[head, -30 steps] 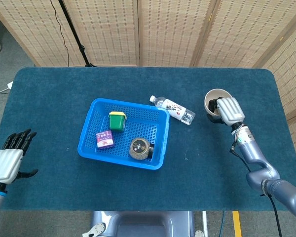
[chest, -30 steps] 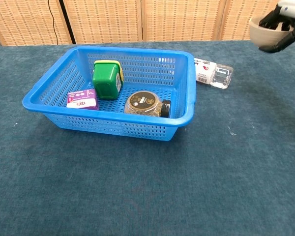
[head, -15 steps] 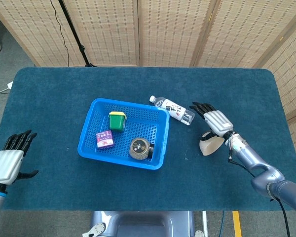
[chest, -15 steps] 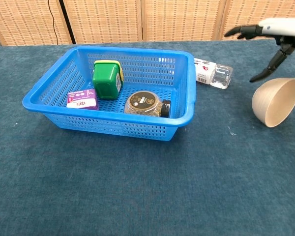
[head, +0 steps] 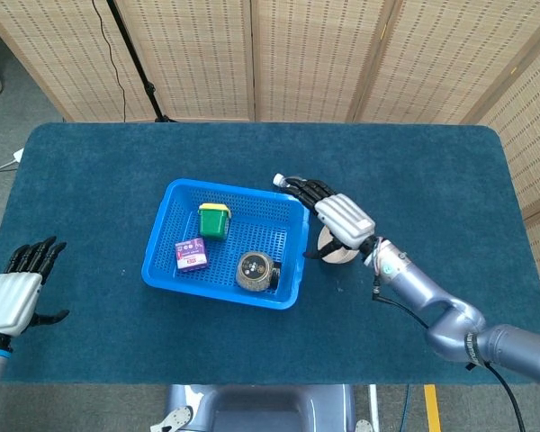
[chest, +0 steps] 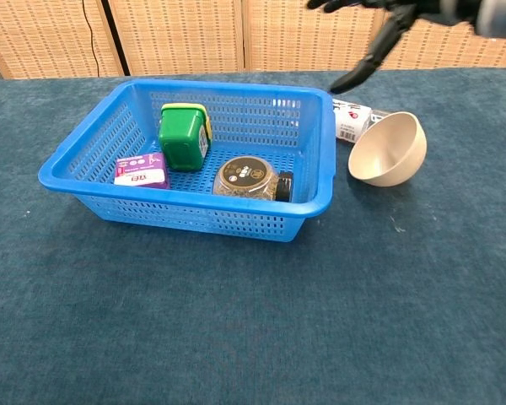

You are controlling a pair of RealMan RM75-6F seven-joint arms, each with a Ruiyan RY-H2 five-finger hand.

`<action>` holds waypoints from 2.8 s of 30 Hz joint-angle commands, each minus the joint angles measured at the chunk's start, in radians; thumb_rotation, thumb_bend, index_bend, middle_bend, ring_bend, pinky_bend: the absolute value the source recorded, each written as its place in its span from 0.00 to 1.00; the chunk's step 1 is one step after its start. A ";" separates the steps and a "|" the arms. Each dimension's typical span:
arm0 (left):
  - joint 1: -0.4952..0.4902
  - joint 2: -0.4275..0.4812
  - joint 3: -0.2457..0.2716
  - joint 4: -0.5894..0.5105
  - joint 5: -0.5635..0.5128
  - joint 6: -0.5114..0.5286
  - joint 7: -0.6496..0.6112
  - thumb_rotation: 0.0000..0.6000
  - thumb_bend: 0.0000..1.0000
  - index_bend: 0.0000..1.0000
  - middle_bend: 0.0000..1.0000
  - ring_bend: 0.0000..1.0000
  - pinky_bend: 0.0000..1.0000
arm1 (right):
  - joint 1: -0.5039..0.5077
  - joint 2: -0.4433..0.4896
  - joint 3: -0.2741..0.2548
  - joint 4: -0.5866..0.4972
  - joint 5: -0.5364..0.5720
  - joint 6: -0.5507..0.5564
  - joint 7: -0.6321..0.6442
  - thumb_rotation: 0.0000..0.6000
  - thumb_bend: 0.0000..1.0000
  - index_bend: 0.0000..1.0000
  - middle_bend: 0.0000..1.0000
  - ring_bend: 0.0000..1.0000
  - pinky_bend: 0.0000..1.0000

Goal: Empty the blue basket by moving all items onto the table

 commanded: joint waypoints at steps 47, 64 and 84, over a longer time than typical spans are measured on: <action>-0.043 0.001 -0.023 0.041 -0.099 -0.085 -0.026 1.00 0.06 0.00 0.00 0.00 0.00 | 0.229 -0.419 -0.033 0.296 0.401 -0.276 -0.491 1.00 0.31 0.56 0.54 0.49 0.61; -0.032 0.011 -0.006 0.028 -0.050 -0.067 -0.046 1.00 0.06 0.00 0.00 0.00 0.00 | 0.126 -0.187 0.093 -0.008 0.300 -0.031 -0.465 1.00 0.47 0.59 0.57 0.51 0.61; 0.000 0.031 0.022 0.005 0.053 -0.010 -0.079 1.00 0.06 0.00 0.00 0.00 0.00 | -0.250 0.218 -0.106 -0.117 0.092 0.100 -0.233 1.00 0.48 0.60 0.57 0.52 0.61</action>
